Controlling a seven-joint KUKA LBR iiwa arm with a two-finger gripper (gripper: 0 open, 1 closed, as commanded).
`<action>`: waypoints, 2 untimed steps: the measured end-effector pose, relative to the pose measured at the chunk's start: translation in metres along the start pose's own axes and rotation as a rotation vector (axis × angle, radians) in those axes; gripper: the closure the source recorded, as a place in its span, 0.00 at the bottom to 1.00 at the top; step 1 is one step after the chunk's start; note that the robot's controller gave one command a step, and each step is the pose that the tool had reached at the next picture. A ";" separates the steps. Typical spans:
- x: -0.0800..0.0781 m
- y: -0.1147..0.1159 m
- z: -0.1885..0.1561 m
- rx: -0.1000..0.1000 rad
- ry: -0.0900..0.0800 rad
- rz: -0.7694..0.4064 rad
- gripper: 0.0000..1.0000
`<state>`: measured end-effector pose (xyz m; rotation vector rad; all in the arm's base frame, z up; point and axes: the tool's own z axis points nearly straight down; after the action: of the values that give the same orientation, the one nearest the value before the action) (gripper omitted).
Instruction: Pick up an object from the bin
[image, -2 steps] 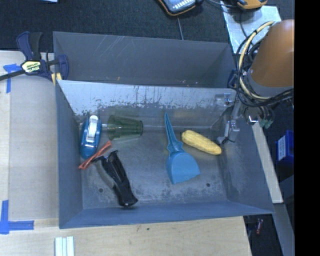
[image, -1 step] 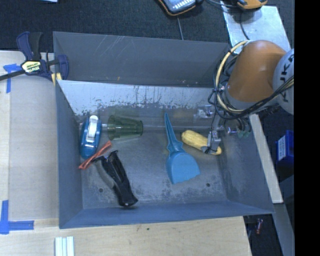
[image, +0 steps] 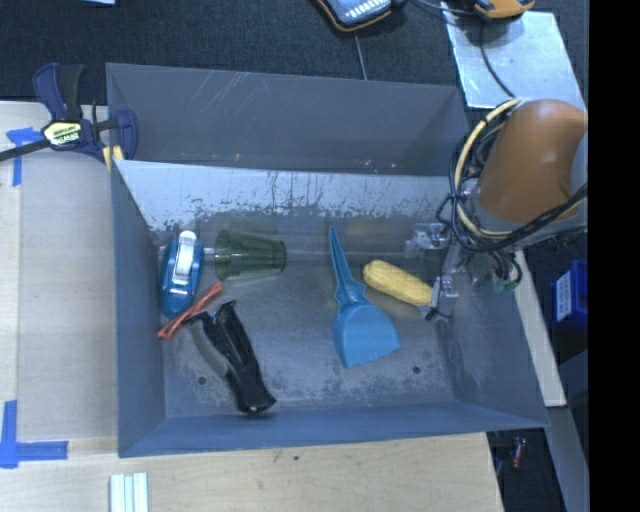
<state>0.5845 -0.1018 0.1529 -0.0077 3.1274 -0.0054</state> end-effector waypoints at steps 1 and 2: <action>-0.036 0.011 0.033 -0.004 0.004 -0.031 0.00; -0.040 -0.030 0.080 0.000 0.000 0.067 0.00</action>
Offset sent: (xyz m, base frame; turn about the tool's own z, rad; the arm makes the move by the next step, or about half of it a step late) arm 0.0422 -0.0287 -0.0774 0.0662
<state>0.6256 -0.1323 0.0739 0.0974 3.1259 -0.0050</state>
